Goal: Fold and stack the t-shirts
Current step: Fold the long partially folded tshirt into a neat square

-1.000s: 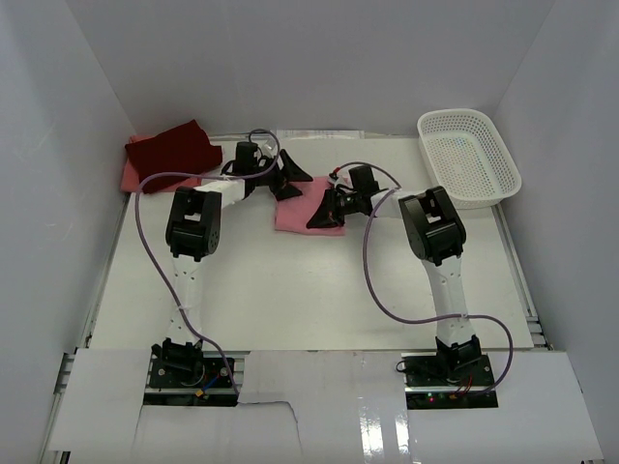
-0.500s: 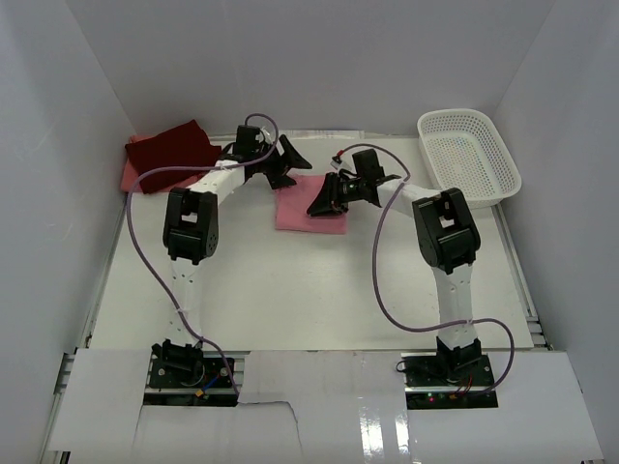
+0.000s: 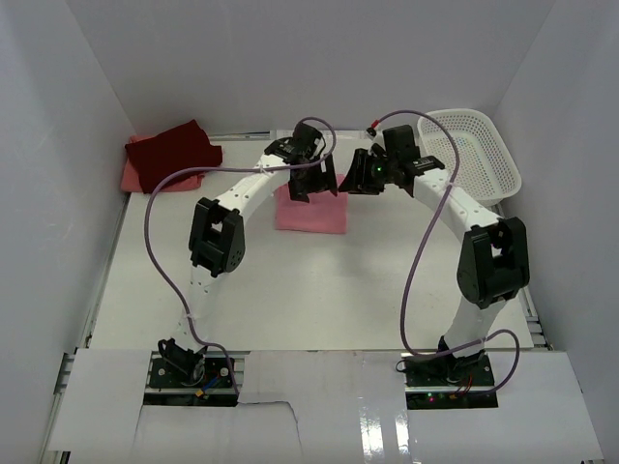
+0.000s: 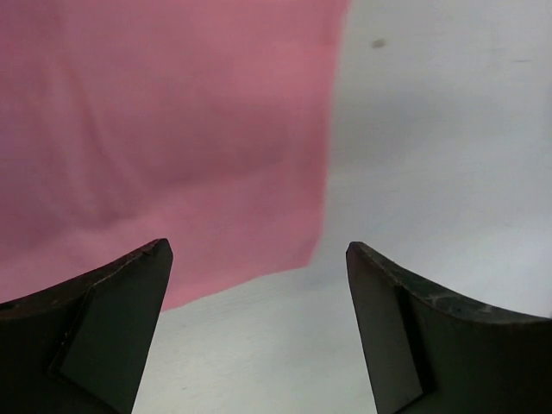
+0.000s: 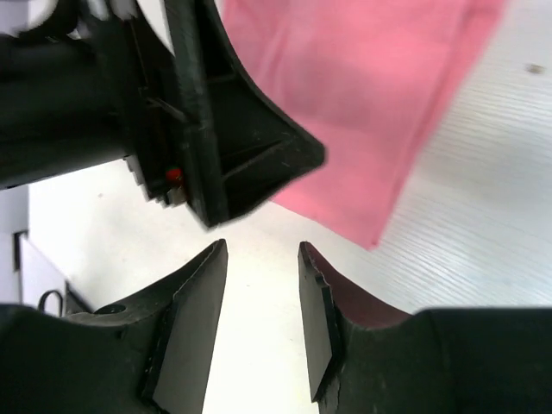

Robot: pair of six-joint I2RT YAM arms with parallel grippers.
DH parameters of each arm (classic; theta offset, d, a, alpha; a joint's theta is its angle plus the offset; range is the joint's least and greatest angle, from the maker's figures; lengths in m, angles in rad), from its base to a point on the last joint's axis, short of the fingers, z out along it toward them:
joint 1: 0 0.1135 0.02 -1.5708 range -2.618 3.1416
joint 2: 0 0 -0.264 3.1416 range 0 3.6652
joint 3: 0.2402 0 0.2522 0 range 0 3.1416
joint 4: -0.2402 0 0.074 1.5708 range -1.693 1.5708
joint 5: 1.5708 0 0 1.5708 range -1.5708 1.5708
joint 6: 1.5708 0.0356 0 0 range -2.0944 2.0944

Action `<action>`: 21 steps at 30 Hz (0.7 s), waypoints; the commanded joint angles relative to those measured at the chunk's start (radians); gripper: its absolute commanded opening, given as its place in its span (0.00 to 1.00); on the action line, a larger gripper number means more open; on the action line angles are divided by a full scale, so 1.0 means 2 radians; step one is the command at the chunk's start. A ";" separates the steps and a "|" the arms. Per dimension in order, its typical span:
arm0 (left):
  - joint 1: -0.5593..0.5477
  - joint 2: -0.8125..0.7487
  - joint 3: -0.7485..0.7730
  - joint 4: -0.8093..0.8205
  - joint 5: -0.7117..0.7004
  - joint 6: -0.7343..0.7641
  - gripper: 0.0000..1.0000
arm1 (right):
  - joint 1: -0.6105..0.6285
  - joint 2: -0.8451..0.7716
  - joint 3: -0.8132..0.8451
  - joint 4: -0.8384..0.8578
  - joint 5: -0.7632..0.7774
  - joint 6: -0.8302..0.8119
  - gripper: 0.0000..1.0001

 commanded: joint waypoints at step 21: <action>0.059 -0.184 -0.241 0.071 -0.089 -0.030 0.97 | -0.024 -0.095 -0.113 -0.033 0.072 -0.056 0.46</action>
